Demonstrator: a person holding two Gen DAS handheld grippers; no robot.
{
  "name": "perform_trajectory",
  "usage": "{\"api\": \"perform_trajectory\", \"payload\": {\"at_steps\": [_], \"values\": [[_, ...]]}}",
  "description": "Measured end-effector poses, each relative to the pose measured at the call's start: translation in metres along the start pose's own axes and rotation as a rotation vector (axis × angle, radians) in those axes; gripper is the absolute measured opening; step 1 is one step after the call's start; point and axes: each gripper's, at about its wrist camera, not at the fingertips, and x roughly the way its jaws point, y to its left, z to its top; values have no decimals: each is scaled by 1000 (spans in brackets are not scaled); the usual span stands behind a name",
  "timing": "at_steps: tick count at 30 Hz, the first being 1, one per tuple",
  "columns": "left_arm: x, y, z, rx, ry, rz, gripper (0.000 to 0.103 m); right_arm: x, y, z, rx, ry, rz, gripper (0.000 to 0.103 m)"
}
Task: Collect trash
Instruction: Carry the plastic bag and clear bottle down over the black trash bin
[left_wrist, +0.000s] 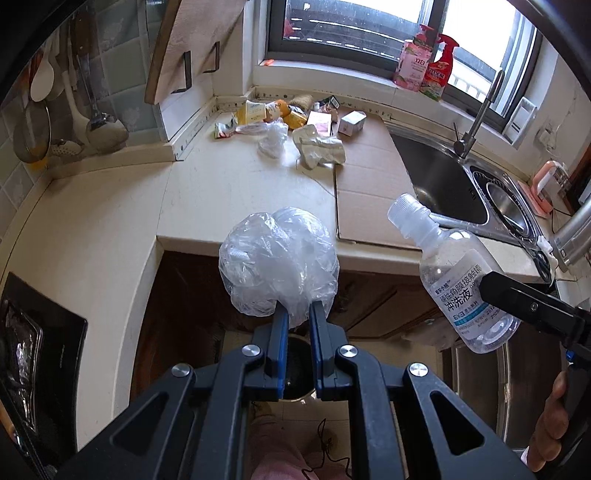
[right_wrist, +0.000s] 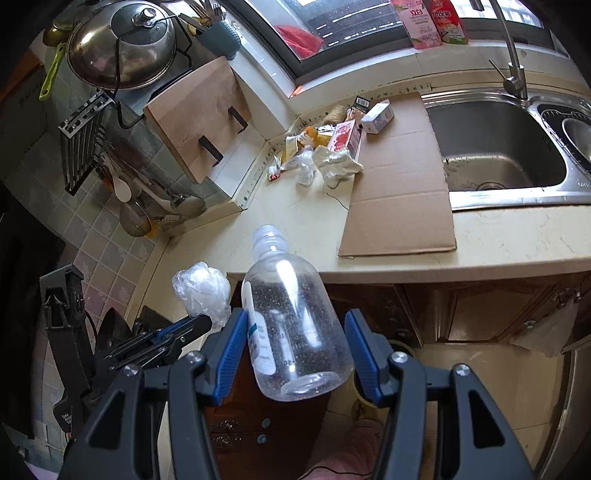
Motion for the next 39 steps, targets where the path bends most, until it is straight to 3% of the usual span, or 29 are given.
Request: {"api": "perform_trajectory", "payload": {"at_steps": [8, 15, 28, 37, 39], "values": [[23, 1, -45, -16, 83, 20, 9, 23, -29, -39, 32, 104, -32, 55], [69, 6, -73, -33, 155, 30, 9, 68, -63, -72, 89, 200, -76, 55], [234, 30, -133, -39, 331, 51, 9, 207, -173, -150, 303, 346, -173, 55], [352, 53, -161, -80, 468, 15, 11, 305, -218, -192, 358, 450, -248, 56], [369, 54, -168, -71, 489, 33, 27, 325, -227, -196, 384, 470, -234, 58]]}}
